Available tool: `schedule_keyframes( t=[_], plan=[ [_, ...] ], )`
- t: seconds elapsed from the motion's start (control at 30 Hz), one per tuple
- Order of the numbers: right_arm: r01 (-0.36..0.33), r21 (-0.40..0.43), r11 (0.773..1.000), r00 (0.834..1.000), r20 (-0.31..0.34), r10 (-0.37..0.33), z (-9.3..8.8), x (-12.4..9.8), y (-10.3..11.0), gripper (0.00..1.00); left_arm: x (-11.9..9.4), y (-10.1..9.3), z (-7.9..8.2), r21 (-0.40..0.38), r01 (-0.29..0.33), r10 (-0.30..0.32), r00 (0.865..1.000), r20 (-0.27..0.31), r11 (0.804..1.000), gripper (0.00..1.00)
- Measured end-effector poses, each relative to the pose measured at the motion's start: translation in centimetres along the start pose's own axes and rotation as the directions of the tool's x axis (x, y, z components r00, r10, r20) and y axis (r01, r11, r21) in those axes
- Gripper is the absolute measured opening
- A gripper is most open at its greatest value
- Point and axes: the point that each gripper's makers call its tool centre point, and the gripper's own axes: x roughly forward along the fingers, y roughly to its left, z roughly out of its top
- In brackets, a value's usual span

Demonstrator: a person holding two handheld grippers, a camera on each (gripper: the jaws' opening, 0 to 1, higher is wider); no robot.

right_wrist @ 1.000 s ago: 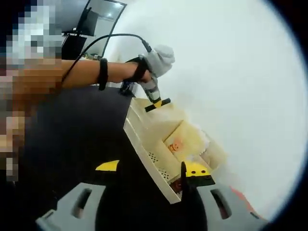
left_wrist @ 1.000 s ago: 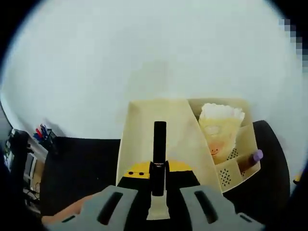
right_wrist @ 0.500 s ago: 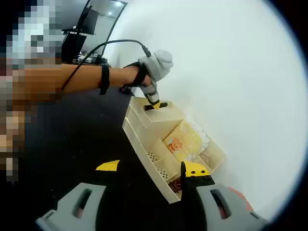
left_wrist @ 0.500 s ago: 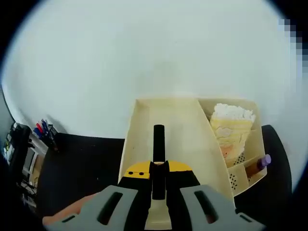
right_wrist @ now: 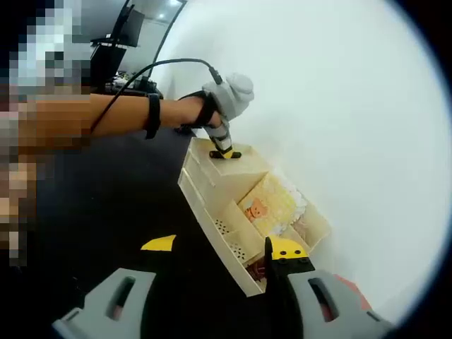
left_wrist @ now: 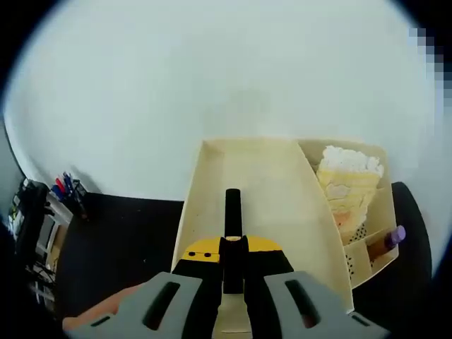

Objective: Open the drawer, pick up the cosmetic bottles from the table one by one, place them into the drawer, release the gripper, close the drawer, and move the gripper away

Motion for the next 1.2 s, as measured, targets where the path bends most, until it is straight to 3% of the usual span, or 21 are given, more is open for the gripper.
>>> schedule_keyframes(
  t=[0.23, 0.7, 0.83, 0.97, 1.2],
  plan=[
    [0.004, -0.003, 1.0, 1.0, -0.006, -0.004, -0.1, 0.0, 0.0, 0.44, 0.0, 0.7, 0.2, 0.021, -0.035, 0.035, 0.999, 0.023, 0.999, 0.07],
    [0.011, 0.0, 1.0, 1.0, -0.01, -0.011, -0.1, 0.1, -0.1, 0.43, -0.6, 0.8, 1.7, 0.012, -0.007, 0.006, 0.999, 0.049, 1.0, 0.09],
    [0.013, -0.009, 1.0, 0.999, -0.03, -0.013, -0.4, 0.4, 0.0, 0.43, -1.8, 0.4, 2.1, 0.048, -0.008, 0.004, 0.997, 0.072, 0.999, 0.09],
    [0.014, -0.015, 1.0, 0.999, -0.044, -0.015, -0.6, 0.7, 0.0, 0.43, -3.8, -0.1, 3.1, 0.055, 0.038, -0.044, 0.993, 0.113, 0.998, 0.09],
    [0.027, -0.018, 0.999, 0.998, -0.06, -0.028, -0.5, 0.7, -1.0, 0.43, -8.6, -0.6, 2.8, 0.083, 0.109, -0.122, 0.978, 0.168, 0.991, 0.12]
  ],
)
